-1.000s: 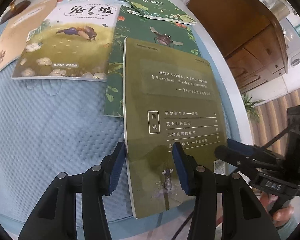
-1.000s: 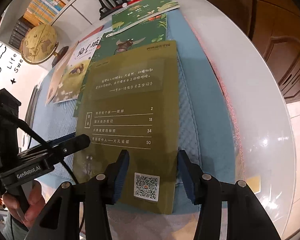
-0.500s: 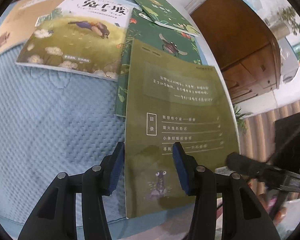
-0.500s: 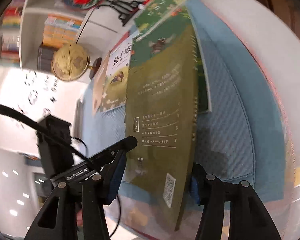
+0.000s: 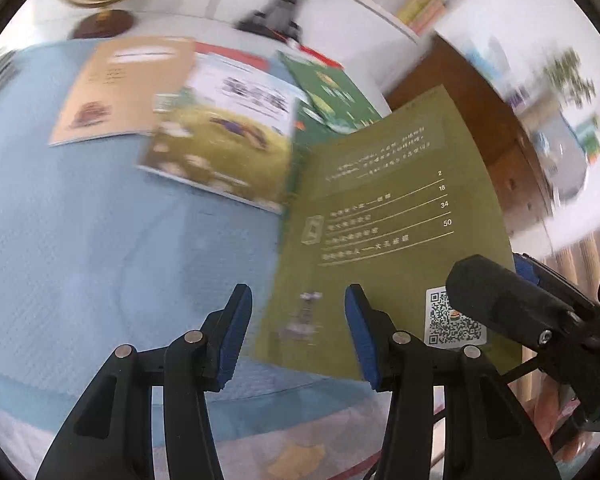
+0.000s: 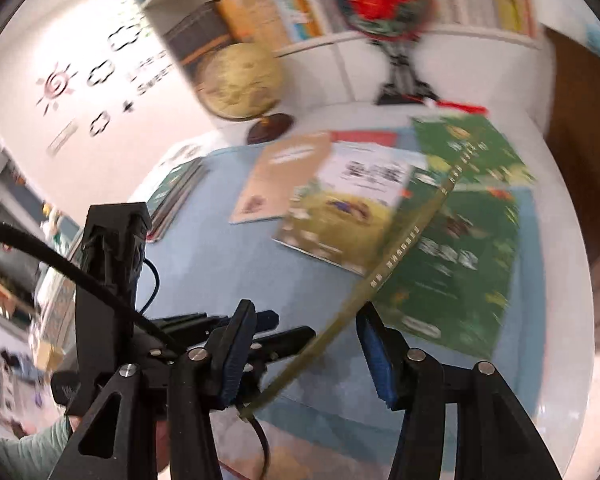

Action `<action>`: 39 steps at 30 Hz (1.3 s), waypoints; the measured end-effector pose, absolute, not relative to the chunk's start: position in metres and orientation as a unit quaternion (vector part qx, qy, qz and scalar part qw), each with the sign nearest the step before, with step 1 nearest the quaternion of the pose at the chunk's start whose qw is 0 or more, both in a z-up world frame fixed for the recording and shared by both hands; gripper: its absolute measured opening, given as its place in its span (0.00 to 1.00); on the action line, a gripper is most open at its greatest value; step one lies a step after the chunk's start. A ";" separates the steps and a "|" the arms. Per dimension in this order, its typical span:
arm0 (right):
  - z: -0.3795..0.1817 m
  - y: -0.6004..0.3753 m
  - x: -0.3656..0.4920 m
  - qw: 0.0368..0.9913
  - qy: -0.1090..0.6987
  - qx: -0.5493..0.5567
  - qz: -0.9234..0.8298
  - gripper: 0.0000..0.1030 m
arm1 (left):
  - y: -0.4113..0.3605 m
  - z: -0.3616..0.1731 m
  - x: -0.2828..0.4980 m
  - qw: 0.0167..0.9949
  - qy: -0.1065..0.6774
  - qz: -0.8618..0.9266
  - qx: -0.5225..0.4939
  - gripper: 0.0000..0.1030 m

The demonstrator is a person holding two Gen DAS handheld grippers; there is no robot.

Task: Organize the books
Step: 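Close both grippers on the olive book's edge and flip it over, then lift the olive butterfly-cover book upright with both grippers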

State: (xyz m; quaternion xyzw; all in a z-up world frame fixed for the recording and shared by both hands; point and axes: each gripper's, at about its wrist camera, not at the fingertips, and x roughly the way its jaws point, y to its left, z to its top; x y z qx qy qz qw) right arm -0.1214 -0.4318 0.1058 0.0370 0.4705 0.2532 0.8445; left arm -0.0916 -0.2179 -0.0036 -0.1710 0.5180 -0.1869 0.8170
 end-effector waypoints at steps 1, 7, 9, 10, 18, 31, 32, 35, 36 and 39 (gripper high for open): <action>0.107 -0.424 -0.121 0.844 0.467 0.032 0.262 0.50 | -0.207 -0.004 -0.092 0.815 0.517 -0.182 -0.188 0.43; 0.091 -0.381 -0.104 0.804 0.492 0.056 0.329 0.50 | -0.131 -0.017 -0.100 0.820 0.514 -0.099 -0.231 0.43; 0.083 -0.376 -0.105 0.796 0.503 0.064 0.332 0.50 | -0.105 -0.022 -0.107 0.822 0.514 -0.062 -0.238 0.43; 0.079 -0.376 -0.107 0.792 0.505 0.072 0.336 0.50 | -0.091 -0.024 -0.111 0.823 0.513 -0.043 -0.241 0.43; 0.028 -0.386 -0.097 0.768 0.562 0.098 0.292 0.54 | -0.057 -0.037 -0.091 0.816 0.531 -0.021 -0.226 0.43; -0.031 -0.389 -0.090 0.760 0.609 0.054 0.219 0.30 | -0.120 -0.067 -0.071 0.805 0.570 -0.075 -0.146 0.43; -0.032 -0.386 -0.092 0.759 0.609 0.049 0.223 0.30 | -0.120 -0.066 -0.072 0.806 0.568 -0.076 -0.144 0.39; -0.032 -0.382 -0.095 0.770 0.602 0.009 0.213 0.30 | -0.111 -0.056 -0.080 0.802 0.551 -0.116 -0.197 0.38; -0.034 -0.384 -0.093 0.771 0.601 0.006 0.210 0.30 | -0.105 -0.052 -0.084 0.799 0.538 -0.136 -0.232 0.38; -0.039 -0.399 -0.087 0.762 0.608 0.044 0.221 0.30 | -0.089 -0.045 -0.091 0.786 0.503 -0.175 -0.314 0.38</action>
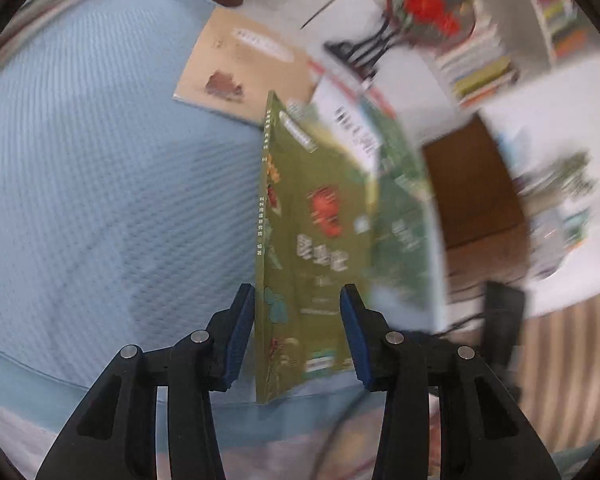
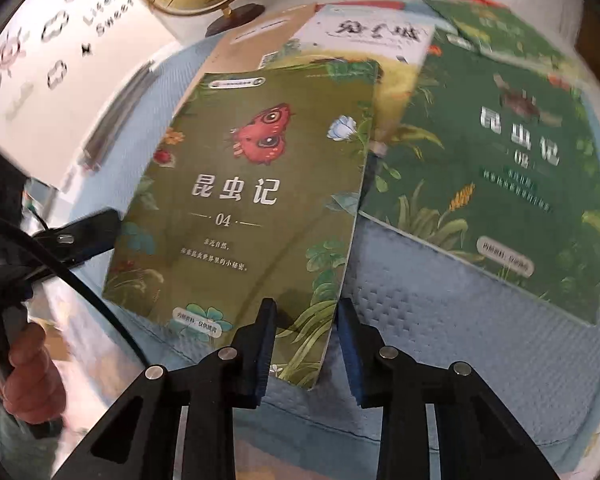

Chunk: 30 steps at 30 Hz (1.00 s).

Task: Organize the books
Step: 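Lift the olive butterfly-cover book upright with both grippers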

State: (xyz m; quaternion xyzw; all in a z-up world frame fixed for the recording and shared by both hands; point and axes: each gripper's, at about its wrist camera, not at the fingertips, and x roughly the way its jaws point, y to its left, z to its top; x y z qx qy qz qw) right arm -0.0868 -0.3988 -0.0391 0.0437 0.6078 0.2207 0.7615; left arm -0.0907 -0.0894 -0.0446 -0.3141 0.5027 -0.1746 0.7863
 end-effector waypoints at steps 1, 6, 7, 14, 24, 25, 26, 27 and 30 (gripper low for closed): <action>-0.041 -0.404 -0.085 0.757 0.611 0.061 0.225 0.30 | -0.089 -0.046 -0.091 0.785 0.500 -0.175 -0.321 0.38; -0.041 -0.407 -0.083 0.754 0.609 0.072 0.234 0.30 | -0.112 -0.073 -0.085 0.778 0.537 -0.152 -0.290 0.29; -0.041 -0.407 -0.083 0.756 0.607 0.068 0.234 0.30 | -0.118 -0.076 -0.083 0.780 0.541 -0.146 -0.279 0.29; -0.043 -0.409 -0.086 0.748 0.613 0.089 0.238 0.33 | -0.128 -0.078 -0.076 0.767 0.543 -0.155 -0.304 0.15; -0.028 -0.456 -0.075 0.701 0.596 0.274 0.278 0.88 | -0.110 -0.055 -0.070 0.690 0.471 -0.252 -0.487 0.14; -0.033 -0.459 -0.073 0.690 0.599 0.292 0.284 0.88 | -0.109 -0.057 -0.070 0.683 0.471 -0.255 -0.497 0.14; -0.043 -0.463 -0.072 0.670 0.602 0.322 0.291 0.88 | -0.108 -0.059 -0.070 0.674 0.469 -0.257 -0.509 0.14; -0.050 -0.466 -0.071 0.657 0.603 0.344 0.294 0.87 | -0.107 -0.062 -0.071 0.667 0.468 -0.259 -0.519 0.14; -0.076 -0.469 -0.064 0.610 0.597 0.424 0.302 0.59 | -0.106 -0.068 -0.074 0.657 0.476 -0.253 -0.527 0.14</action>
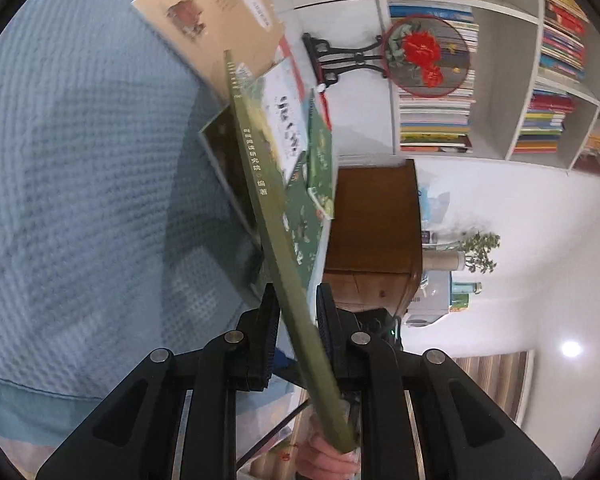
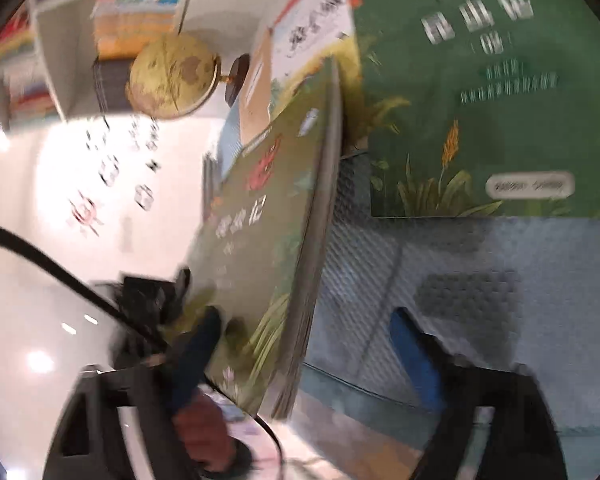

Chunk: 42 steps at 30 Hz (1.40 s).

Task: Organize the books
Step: 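Lift the olive butterfly-cover book upright with both grippers, then carry the olive book with both grippers onto the book stack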

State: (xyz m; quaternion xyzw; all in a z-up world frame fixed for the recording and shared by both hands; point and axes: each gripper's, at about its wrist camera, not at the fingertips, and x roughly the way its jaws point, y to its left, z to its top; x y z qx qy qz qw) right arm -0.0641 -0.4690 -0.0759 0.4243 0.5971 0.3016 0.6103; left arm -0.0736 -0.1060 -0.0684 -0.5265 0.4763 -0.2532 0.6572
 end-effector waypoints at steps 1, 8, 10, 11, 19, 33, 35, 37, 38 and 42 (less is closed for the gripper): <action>-0.079 -0.468 -0.061 0.599 0.597 0.437 0.306 0.52 | -0.106 -0.070 -0.075 0.659 0.483 -0.249 -0.520 0.14; -0.052 -0.444 -0.067 0.666 0.598 0.334 0.295 0.27 | -0.109 -0.070 -0.080 0.695 0.533 -0.196 -0.442 0.13; -0.032 -0.430 -0.069 0.706 0.590 0.265 0.289 0.27 | -0.115 -0.058 -0.080 0.727 0.543 -0.172 -0.384 0.13; -0.020 -0.420 -0.072 0.727 0.581 0.225 0.288 0.26 | -0.121 -0.049 -0.080 0.752 0.546 -0.159 -0.334 0.14; 0.039 -0.362 -0.103 0.808 0.517 0.035 0.281 0.25 | -0.137 0.015 -0.081 0.832 0.516 -0.147 -0.142 0.14; 0.091 -0.245 -0.077 0.826 0.469 0.028 0.312 0.27 | -0.003 0.070 -0.050 0.859 0.463 -0.140 -0.167 0.14; 0.095 -0.219 -0.068 0.826 0.461 0.025 0.323 0.27 | 0.025 0.076 -0.045 0.865 0.455 -0.127 -0.167 0.14; 0.100 -0.185 -0.056 0.826 0.452 0.019 0.336 0.27 | 0.056 0.081 -0.037 0.872 0.446 -0.113 -0.168 0.14; 0.102 -0.174 -0.051 0.826 0.451 0.017 0.339 0.27 | 0.067 0.081 -0.034 0.872 0.444 -0.111 -0.172 0.14; 0.103 -0.113 -0.026 0.819 0.458 0.008 0.346 0.27 | 0.132 0.074 -0.010 0.867 0.440 -0.110 -0.207 0.14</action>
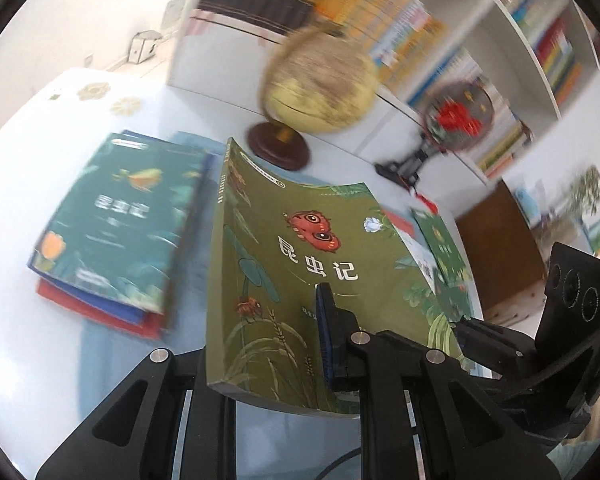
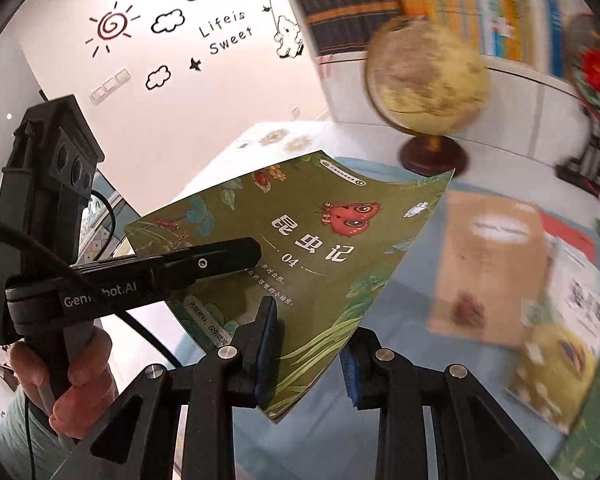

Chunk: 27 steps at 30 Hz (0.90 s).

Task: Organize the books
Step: 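Carry the olive book with both grippers onto the book stack, then open both grippers and withdraw from the stack toward the mat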

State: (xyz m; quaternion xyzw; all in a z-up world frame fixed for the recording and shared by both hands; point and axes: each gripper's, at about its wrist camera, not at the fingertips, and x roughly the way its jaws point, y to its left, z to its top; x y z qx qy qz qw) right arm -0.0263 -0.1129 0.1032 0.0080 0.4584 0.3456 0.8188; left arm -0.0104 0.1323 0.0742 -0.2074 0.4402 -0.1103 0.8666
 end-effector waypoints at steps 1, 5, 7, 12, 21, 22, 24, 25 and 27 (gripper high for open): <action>0.103 -0.097 -0.019 0.818 0.459 0.008 0.348 0.27 | 0.143 0.071 -0.005 0.867 0.440 -0.108 -0.210 0.14; 0.089 -0.042 0.013 0.808 0.474 0.014 0.350 0.27 | 0.197 0.050 0.020 0.860 0.445 -0.091 -0.233 0.14; 0.074 -0.015 0.031 0.798 0.490 0.024 0.351 0.27 | 0.221 0.037 0.033 0.854 0.455 -0.079 -0.239 0.15; 0.052 0.024 0.051 0.795 0.505 0.024 0.334 0.27 | 0.256 0.016 0.054 0.843 0.469 -0.083 -0.250 0.15; 0.028 0.051 0.068 0.788 0.532 0.051 0.306 0.27 | 0.284 -0.011 0.065 0.818 0.503 -0.073 -0.269 0.30; 0.025 0.053 0.069 0.786 0.536 0.051 0.304 0.27 | 0.289 -0.015 0.065 0.814 0.508 -0.066 -0.274 0.32; 0.020 0.057 0.067 0.784 0.543 0.046 0.298 0.27 | 0.298 -0.023 0.062 0.804 0.523 -0.046 -0.280 0.35; 0.019 0.059 0.065 0.783 0.545 0.044 0.296 0.27 | 0.301 -0.025 0.061 0.801 0.527 -0.040 -0.279 0.36; 0.014 0.061 0.063 0.781 0.552 0.041 0.290 0.27 | 0.306 -0.029 0.056 0.797 0.539 -0.020 -0.272 0.38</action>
